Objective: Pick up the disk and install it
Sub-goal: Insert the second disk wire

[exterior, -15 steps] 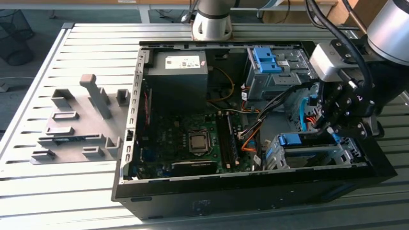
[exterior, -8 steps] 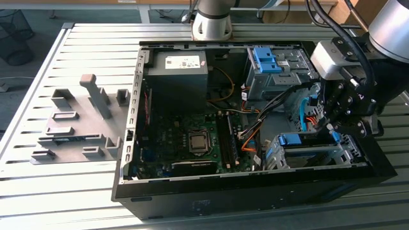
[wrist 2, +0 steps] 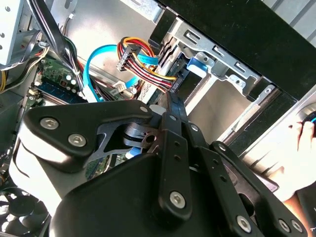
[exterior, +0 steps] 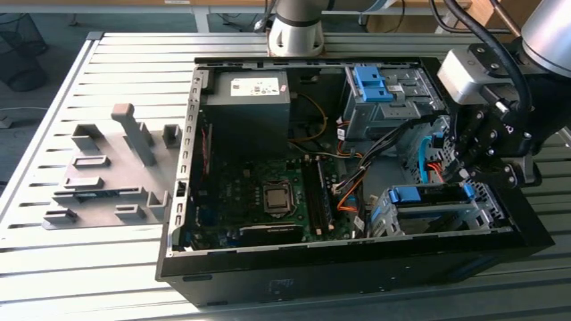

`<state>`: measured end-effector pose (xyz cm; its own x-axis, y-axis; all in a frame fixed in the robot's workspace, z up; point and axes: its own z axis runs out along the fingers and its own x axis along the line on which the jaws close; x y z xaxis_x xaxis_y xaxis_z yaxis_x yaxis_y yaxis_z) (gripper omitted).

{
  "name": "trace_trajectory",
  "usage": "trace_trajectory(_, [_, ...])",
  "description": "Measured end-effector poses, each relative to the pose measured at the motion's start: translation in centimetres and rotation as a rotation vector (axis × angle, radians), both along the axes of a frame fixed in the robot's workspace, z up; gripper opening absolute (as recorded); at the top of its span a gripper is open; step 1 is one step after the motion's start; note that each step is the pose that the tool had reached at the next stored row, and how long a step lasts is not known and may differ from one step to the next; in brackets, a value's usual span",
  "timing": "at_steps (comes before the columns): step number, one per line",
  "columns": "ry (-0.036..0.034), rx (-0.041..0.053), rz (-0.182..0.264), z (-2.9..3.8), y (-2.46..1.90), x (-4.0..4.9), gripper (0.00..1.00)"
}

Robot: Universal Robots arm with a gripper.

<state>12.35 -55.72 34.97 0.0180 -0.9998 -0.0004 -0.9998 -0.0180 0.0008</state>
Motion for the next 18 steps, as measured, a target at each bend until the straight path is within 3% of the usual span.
trace_trajectory(9, [0.0001, 0.0001, 0.000, 0.06, 0.00, 0.00, 0.11])
trace_trajectory(15, [0.0001, 0.0000, 0.000, 0.11, 0.00, -0.55, 0.11])
trace_trajectory(18, [0.0000, 0.0000, 0.000, 0.76, 0.00, -0.56, 0.11])
